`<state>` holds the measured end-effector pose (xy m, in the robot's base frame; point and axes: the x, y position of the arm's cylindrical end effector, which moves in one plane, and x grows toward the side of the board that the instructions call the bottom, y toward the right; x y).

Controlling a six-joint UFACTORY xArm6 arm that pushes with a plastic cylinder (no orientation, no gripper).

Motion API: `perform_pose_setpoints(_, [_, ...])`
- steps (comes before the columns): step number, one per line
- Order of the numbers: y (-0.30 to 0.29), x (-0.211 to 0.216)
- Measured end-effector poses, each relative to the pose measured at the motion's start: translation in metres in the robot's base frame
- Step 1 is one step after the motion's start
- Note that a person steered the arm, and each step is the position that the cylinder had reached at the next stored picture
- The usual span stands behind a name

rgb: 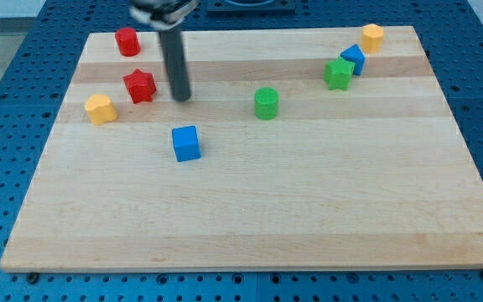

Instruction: Push the yellow heart to the bottom side of the red star

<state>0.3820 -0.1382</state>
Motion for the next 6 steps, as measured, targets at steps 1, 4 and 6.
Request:
perform_pose_setpoints(1, [-0.064,0.044])
perform_pose_setpoints(4, [-0.135,0.009])
perform_pose_setpoints(6, [-0.081,0.012])
